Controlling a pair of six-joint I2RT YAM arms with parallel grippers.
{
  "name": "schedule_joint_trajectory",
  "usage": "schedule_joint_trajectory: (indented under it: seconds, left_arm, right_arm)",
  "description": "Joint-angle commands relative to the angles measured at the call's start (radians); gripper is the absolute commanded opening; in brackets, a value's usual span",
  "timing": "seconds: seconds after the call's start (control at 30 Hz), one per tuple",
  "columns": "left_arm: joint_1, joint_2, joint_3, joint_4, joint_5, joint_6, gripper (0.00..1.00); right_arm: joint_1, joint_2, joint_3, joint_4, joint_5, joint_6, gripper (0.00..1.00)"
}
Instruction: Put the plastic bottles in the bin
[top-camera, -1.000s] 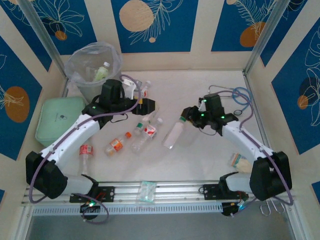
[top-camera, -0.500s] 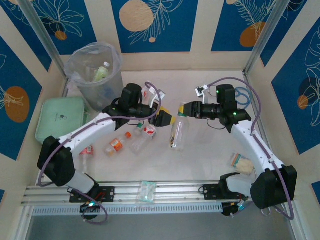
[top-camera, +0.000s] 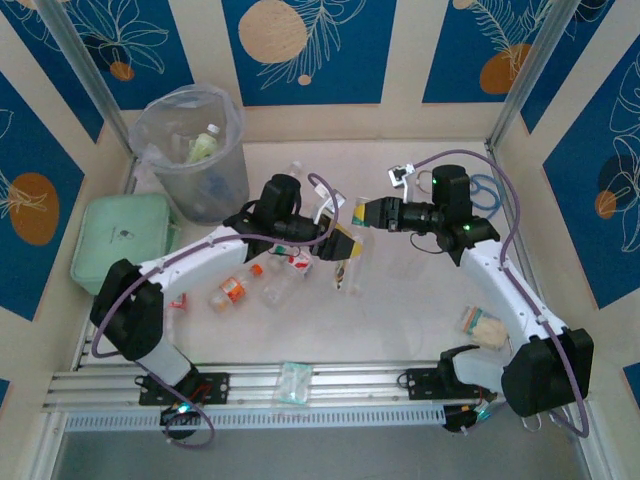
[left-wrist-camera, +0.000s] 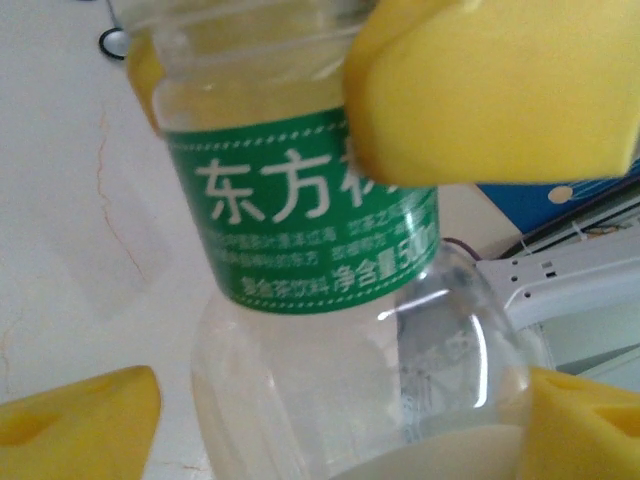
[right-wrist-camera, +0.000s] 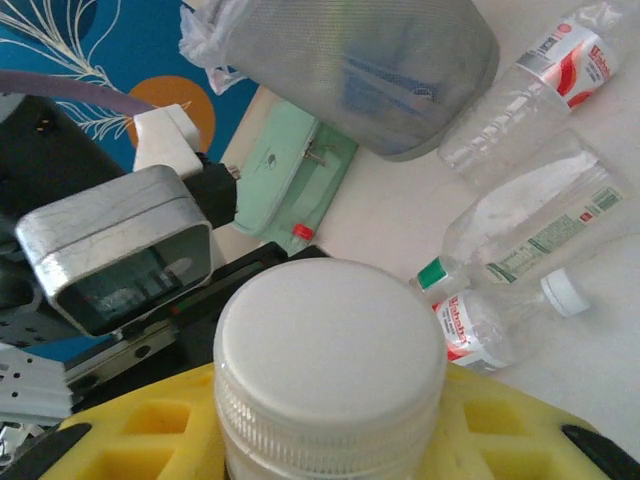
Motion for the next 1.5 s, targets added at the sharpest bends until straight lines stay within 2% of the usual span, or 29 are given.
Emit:
schedule_joint_trajectory:
  seconds: [0.0, 0.1, 0.17, 0.2, 0.3, 0.33, 0.47, 0.5, 0.53, 0.67, 0.77, 0.93, 1.1, 1.23, 1.47]
  left_arm:
    - [-0.009, 0.015, 0.027, -0.031, -0.024, 0.043, 0.7]
    - [-0.007, 0.014, 0.033, -0.04, -0.033, 0.055, 0.58]
    - [-0.006, 0.013, 0.037, -0.042, -0.034, 0.056, 0.56]
    - [-0.004, 0.014, 0.041, -0.044, -0.037, 0.056, 0.55]
    - [0.01, 0.011, 0.057, -0.061, -0.047, 0.059, 0.5]
    - [0.017, 0.011, 0.068, -0.068, -0.048, 0.062, 0.49]
    - [0.046, 0.001, 0.117, -0.119, -0.071, 0.101, 0.49]
    - [0.055, -0.002, 0.133, -0.132, -0.08, 0.111, 0.48]
    - [0.067, -0.005, 0.148, -0.14, -0.088, 0.116, 0.46]
    - [0.147, -0.018, 0.22, -0.123, -0.074, 0.078, 0.41]
    - [0.227, -0.021, 0.31, -0.13, -0.095, 0.047, 0.35]
    - [0.372, -0.025, 0.505, -0.217, -0.237, 0.111, 0.23]
    - [0.516, -0.004, 0.638, -0.246, -0.358, 0.147, 0.0]
    - [0.597, 0.076, 0.786, -0.348, -0.509, 0.221, 0.0]
    - [0.731, 0.219, 0.901, -0.377, -0.516, 0.204, 0.0]
  right_arm:
    - [0.019, -0.001, -0.009, 0.027, -0.009, 0.043, 0.08]
    - [0.019, -0.003, -0.008, 0.023, -0.005, 0.05, 0.08]
    - [0.018, -0.002, -0.004, 0.011, -0.004, 0.054, 0.1]
    - [0.016, 0.0, 0.001, -0.003, -0.002, 0.051, 0.14]
    - [0.002, -0.009, 0.014, -0.053, 0.015, 0.033, 0.39]
    - [-0.006, -0.017, 0.017, -0.071, 0.022, 0.025, 0.52]
    - [-0.06, -0.076, 0.016, -0.138, 0.035, -0.004, 0.89]
    - [-0.078, -0.095, 0.012, -0.154, 0.035, -0.012, 0.97]
    - [-0.098, -0.113, 0.008, -0.171, 0.038, -0.018, 1.0]
    - [-0.161, -0.165, -0.009, -0.22, 0.046, -0.033, 0.99]
    - [-0.171, -0.18, -0.027, -0.241, 0.053, -0.042, 0.99]
    - [-0.168, -0.192, -0.06, -0.249, 0.066, -0.044, 0.99]
    - [-0.169, -0.22, -0.07, -0.276, 0.088, -0.057, 1.0]
    - [-0.171, -0.233, -0.071, -0.315, 0.092, -0.083, 1.0]
    - [-0.178, -0.282, -0.087, -0.364, 0.111, -0.105, 1.0]
